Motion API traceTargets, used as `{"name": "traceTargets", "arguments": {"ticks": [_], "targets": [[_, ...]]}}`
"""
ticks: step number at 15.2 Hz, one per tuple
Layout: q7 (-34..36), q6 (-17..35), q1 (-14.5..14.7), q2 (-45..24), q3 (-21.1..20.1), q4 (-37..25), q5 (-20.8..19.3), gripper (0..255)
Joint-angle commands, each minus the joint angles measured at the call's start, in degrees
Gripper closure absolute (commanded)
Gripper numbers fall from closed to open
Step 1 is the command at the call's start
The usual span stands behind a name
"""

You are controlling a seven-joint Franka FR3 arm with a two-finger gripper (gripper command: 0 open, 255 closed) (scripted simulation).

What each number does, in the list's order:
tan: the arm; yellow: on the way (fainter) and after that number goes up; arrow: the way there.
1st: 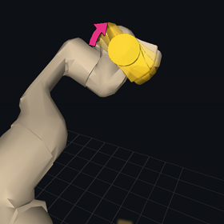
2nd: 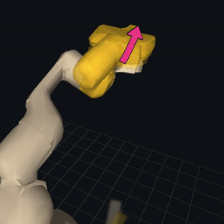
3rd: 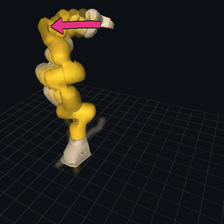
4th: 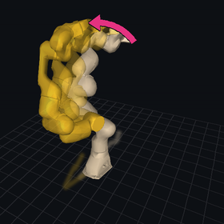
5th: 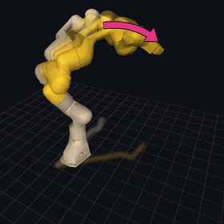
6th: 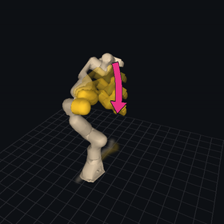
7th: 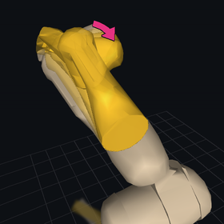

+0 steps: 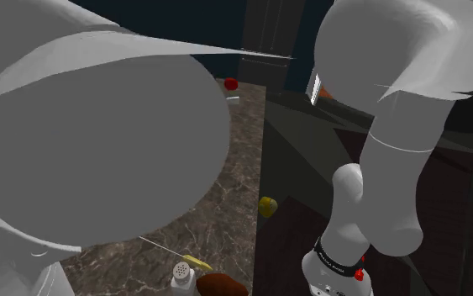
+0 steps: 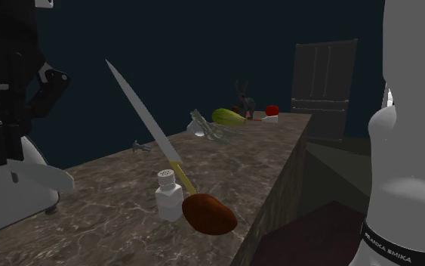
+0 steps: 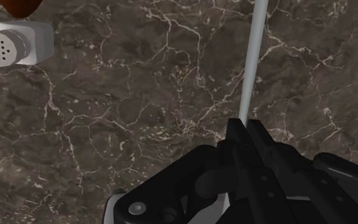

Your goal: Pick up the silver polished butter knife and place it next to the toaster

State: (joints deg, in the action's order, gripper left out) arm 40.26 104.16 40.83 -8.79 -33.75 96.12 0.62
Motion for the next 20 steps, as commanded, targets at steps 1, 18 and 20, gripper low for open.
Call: {"name": "traceTargets", "arguments": {"ticks": [1,18,20], "targets": [[0.06,1.41,0.06,-0.18,-0.01,1.23,-0.10,255],[0.40,13.78,0.41,-3.14,0.44,11.10,-1.80,255],[0.55,15.18,0.52,-3.73,0.54,12.00,-2.16,255]]}}
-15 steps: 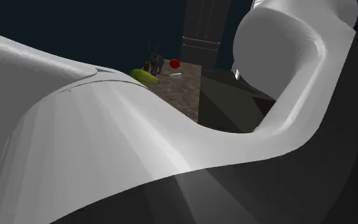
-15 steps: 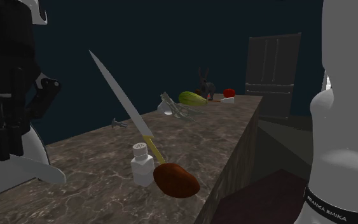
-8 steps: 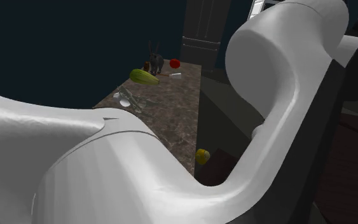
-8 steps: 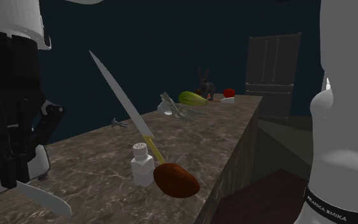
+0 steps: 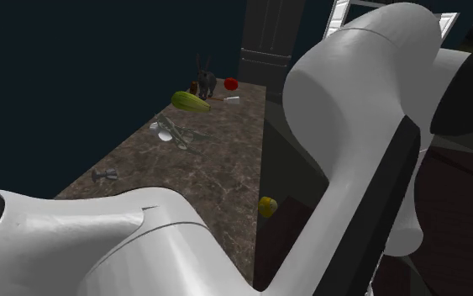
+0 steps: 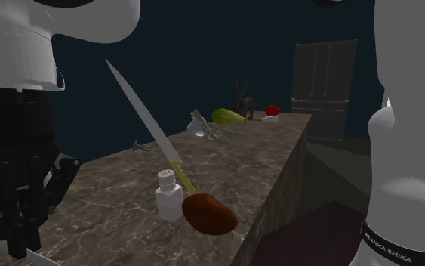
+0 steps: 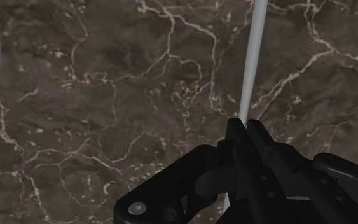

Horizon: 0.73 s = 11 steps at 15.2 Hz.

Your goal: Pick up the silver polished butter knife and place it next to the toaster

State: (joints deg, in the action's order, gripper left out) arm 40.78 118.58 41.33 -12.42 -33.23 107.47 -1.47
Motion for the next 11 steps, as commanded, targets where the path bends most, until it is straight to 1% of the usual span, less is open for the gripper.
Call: {"name": "traceTargets", "arguments": {"ticks": [1,8,11], "targets": [[0.10,1.46,0.07,-0.42,0.08,1.08,-0.26,255],[0.81,6.16,0.56,-2.88,0.59,3.67,-1.82,255],[0.81,6.16,0.57,-2.88,0.59,3.67,-1.81,255]]}}
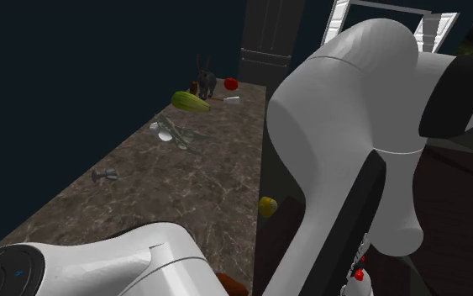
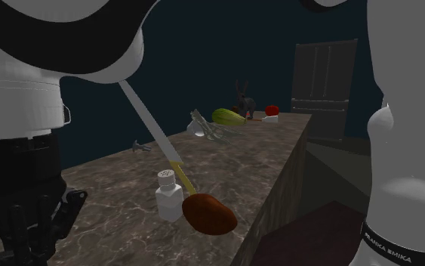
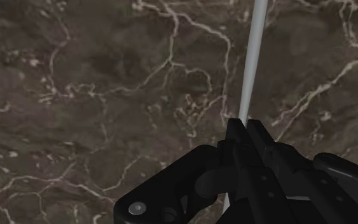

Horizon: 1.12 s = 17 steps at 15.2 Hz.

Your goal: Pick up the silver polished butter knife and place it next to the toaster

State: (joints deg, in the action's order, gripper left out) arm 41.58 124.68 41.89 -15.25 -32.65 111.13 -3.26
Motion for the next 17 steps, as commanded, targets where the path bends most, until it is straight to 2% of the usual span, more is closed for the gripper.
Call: {"name": "traceTargets", "arguments": {"ticks": [1,4,5,10,14,17], "targets": [[0.02,0.06,0.01,-0.05,0.01,0.00,-0.03,255],[0.02,0.06,0.01,-0.05,0.01,0.00,-0.03,255],[0.02,0.06,0.01,-0.05,0.01,0.01,-0.03,0],[0.02,0.06,0.01,-0.04,0.01,0.01,-0.03,0],[-1.41,-6.45,-1.00,3.30,-0.52,-3.61,2.09,0],[-1.41,-6.45,-0.98,3.30,-0.51,-3.61,2.10,0]]}}
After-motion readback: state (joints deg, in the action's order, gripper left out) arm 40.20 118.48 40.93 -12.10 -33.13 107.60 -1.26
